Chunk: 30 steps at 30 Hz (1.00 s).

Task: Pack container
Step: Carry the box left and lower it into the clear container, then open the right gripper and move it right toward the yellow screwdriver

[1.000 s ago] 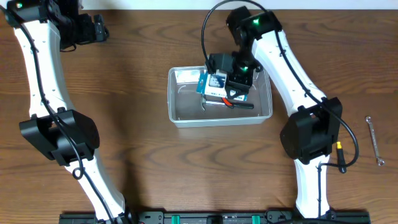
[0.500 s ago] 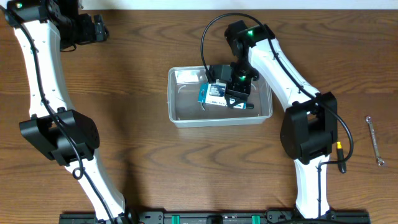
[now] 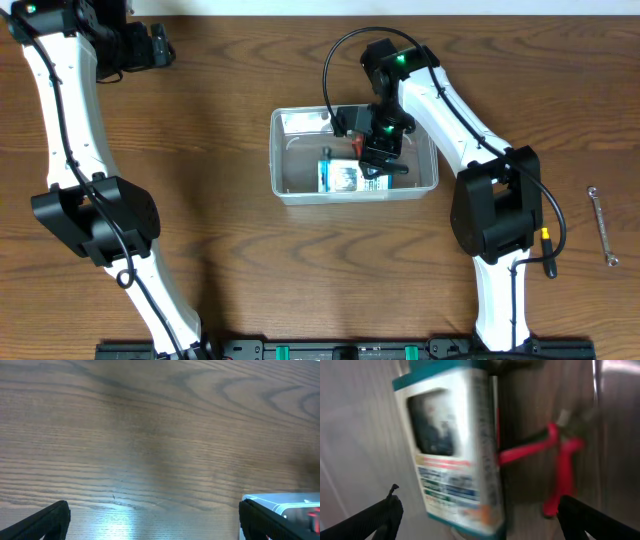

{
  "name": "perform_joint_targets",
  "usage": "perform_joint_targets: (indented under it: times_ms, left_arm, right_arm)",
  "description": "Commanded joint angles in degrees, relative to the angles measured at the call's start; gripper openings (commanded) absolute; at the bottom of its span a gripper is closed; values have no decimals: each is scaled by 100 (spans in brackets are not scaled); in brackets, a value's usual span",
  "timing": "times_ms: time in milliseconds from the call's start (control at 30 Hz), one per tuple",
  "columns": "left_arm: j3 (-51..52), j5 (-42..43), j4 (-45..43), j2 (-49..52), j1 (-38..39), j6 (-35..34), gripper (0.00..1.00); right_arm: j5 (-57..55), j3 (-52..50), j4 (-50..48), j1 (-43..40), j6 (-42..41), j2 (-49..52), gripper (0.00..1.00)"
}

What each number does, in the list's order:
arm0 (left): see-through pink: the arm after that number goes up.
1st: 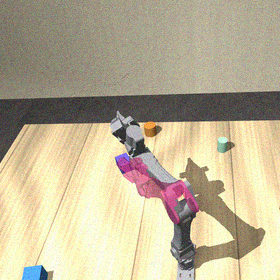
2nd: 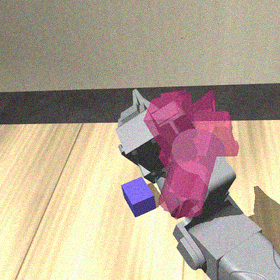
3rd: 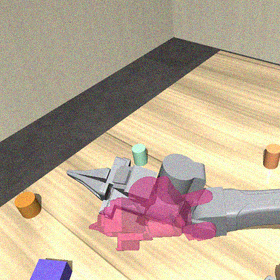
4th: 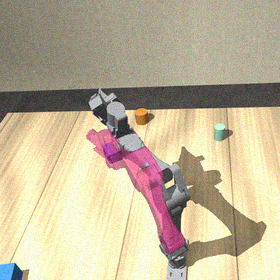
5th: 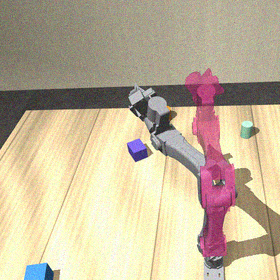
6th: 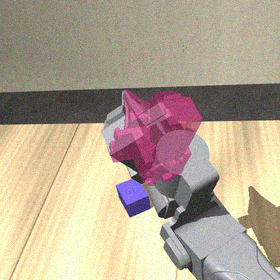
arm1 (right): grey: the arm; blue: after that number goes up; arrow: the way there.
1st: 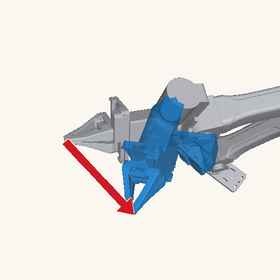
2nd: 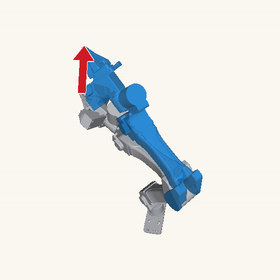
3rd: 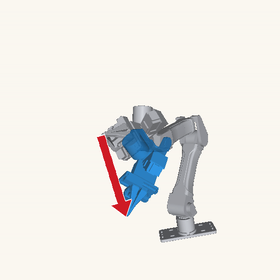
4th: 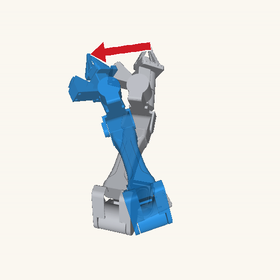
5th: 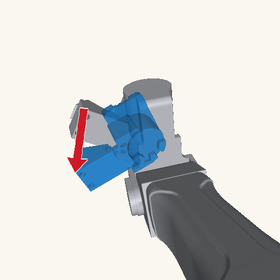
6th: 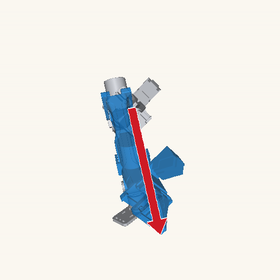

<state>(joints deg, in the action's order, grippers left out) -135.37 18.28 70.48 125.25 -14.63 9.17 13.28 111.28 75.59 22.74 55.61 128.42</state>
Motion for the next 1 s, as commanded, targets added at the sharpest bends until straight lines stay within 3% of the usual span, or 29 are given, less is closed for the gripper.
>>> perform_joint_targets:
  times_ms: [0,367,667,967]
  left_arm:
    - [-98,52,17,-24,-24,-7,98]
    - [-98,52,17,-24,-24,-7,98]
    - [-98,52,17,-24,-24,-7,98]
    - [-98,52,17,-26,-24,-7,98]
  right_arm:
    - [70,7,-2,55,-146,-7,99]
    - [68,931,614,59,-389,-361,99]
    - [-302,2282,1563,-31,-1749,-1202,99]
    - [-1003,2409,2085,-588,-3080,-2524,99]
